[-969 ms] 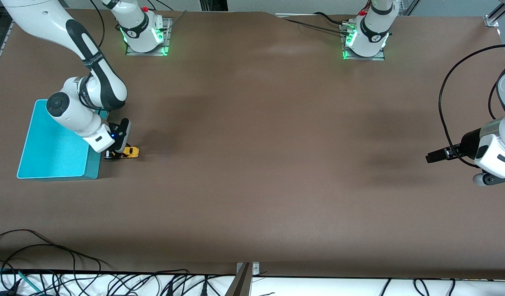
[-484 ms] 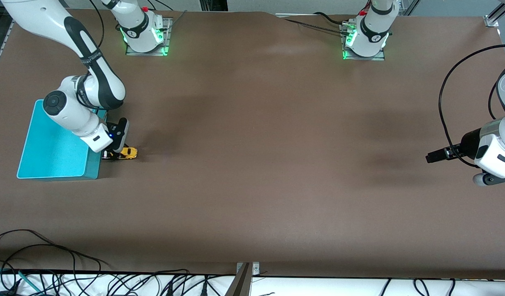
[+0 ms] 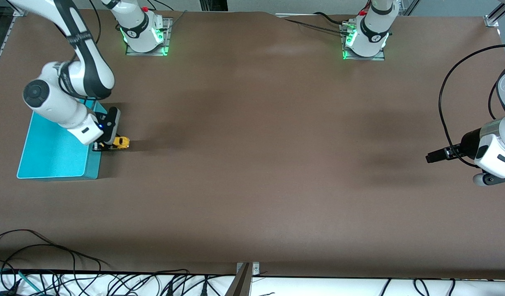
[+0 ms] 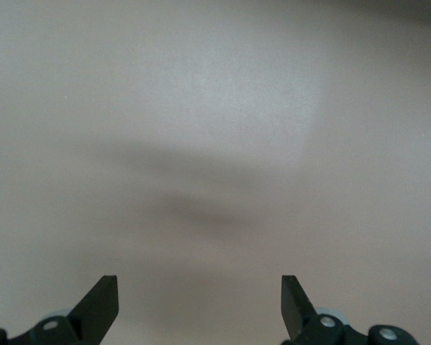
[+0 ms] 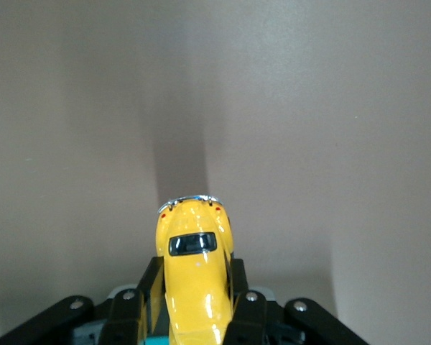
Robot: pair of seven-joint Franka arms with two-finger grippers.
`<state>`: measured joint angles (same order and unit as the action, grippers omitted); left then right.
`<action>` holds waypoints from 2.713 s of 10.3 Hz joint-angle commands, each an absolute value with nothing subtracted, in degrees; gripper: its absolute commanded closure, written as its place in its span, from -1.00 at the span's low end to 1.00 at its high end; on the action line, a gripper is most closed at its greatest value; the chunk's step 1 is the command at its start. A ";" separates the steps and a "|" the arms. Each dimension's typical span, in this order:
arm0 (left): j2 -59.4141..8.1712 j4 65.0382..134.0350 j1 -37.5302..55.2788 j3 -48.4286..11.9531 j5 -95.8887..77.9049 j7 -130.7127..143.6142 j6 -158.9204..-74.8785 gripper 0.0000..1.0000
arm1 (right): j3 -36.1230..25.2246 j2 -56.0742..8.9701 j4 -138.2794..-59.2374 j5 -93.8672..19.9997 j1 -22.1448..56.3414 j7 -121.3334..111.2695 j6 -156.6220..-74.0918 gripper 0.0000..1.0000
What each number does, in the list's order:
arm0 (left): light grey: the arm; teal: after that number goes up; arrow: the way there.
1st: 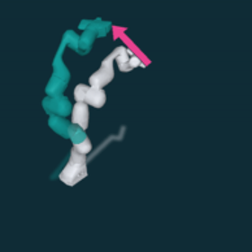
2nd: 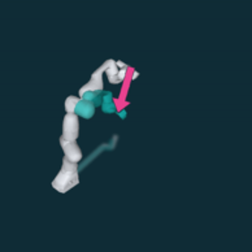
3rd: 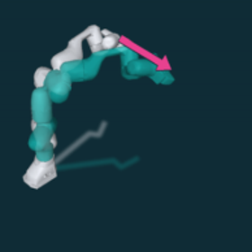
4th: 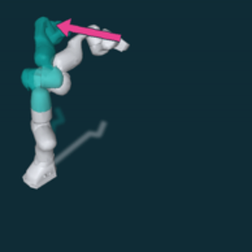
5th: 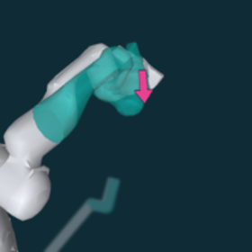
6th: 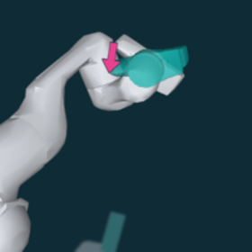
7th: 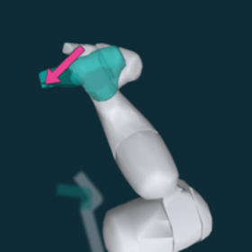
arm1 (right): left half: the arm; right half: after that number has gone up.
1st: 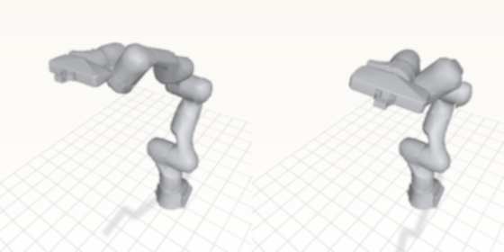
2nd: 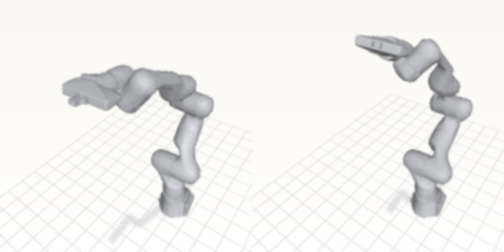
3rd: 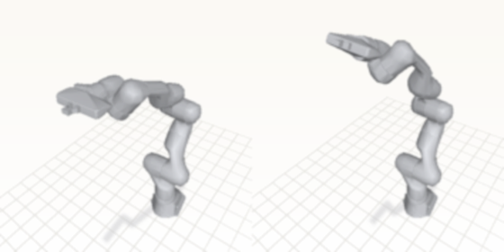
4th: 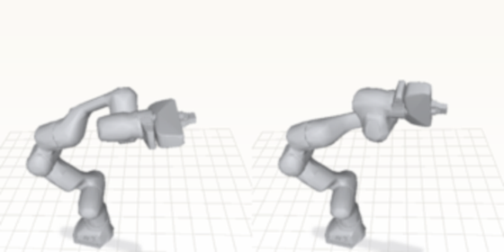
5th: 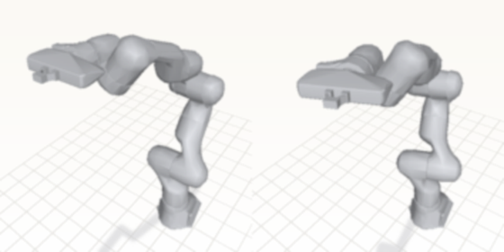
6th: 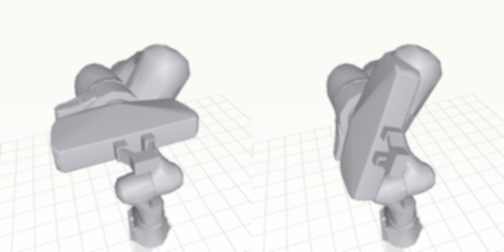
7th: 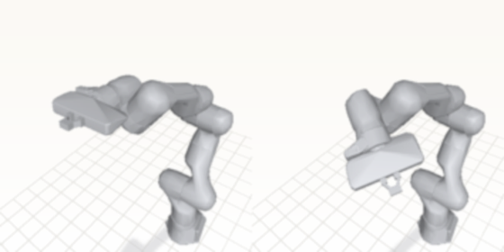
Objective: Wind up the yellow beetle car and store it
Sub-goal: 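Lift the car with the right gripper and lower it into the teal box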
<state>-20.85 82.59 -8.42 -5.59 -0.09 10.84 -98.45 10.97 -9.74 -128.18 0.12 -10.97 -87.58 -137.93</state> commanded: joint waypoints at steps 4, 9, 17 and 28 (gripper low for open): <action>-20.30 82.53 -8.53 -5.80 0.97 9.76 -97.65 -1.00 | 11.69 0.43 -129.02 -0.18 -15.02 -90.69 -127.36 1.00; -20.30 82.53 -8.53 -5.80 0.97 9.84 -97.65 -1.00 | 7.31 -0.96 -127.54 -0.18 -18.98 -104.38 -127.35 1.00; -20.30 82.62 -8.53 -5.80 0.97 9.84 -97.65 -1.00 | 1.85 -13.16 -122.09 -0.53 -24.08 -120.84 -130.86 1.00; -20.39 82.62 -8.35 -5.89 0.70 9.84 -97.65 -1.00 | 1.85 -22.32 -120.76 -3.96 -26.02 -122.34 -138.25 1.00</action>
